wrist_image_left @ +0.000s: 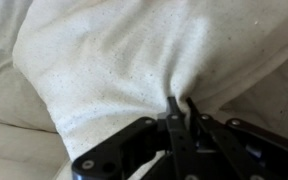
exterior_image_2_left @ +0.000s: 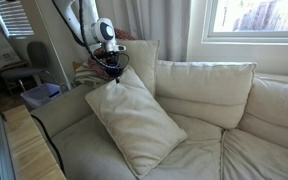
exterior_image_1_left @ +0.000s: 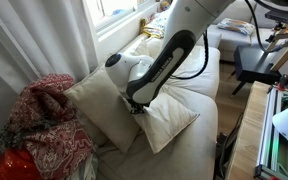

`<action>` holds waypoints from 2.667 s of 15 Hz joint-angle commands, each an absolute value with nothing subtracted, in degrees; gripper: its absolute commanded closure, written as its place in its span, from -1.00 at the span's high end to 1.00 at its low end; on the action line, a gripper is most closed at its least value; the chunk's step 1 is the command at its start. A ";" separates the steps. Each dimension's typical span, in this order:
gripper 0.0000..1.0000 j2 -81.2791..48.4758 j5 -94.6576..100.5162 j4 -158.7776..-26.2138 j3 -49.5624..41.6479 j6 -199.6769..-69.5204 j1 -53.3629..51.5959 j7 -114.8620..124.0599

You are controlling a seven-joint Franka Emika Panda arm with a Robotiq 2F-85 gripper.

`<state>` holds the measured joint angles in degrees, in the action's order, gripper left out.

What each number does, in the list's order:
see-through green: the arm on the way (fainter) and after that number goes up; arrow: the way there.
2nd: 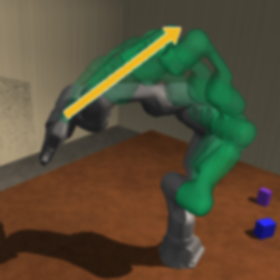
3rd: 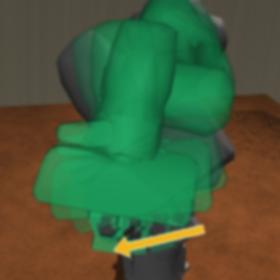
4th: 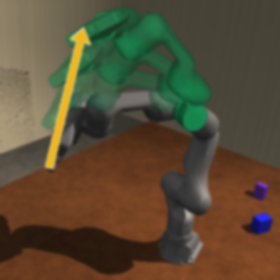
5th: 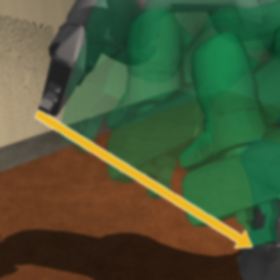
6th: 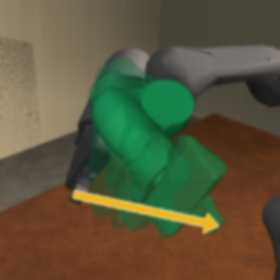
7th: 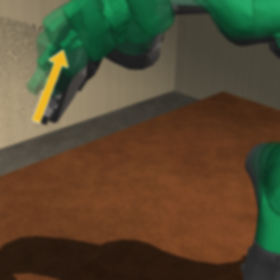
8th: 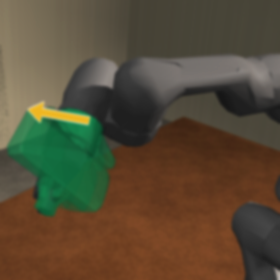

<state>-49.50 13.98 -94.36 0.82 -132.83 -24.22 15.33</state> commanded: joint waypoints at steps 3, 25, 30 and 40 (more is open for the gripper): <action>-0.95 -41.85 14.71 -103.23 5.04 -128.24 -18.59 -1.15; 0.72 -40.16 18.38 -105.57 12.58 -114.35 -16.00 -23.27; 1.00 -36.69 13.39 -100.49 12.04 -113.08 -14.72 -13.81; 1.00 -40.65 9.90 -95.46 11.52 -117.18 -14.38 -9.44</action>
<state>-38.16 13.84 -98.94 11.81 -114.95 -15.24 -12.94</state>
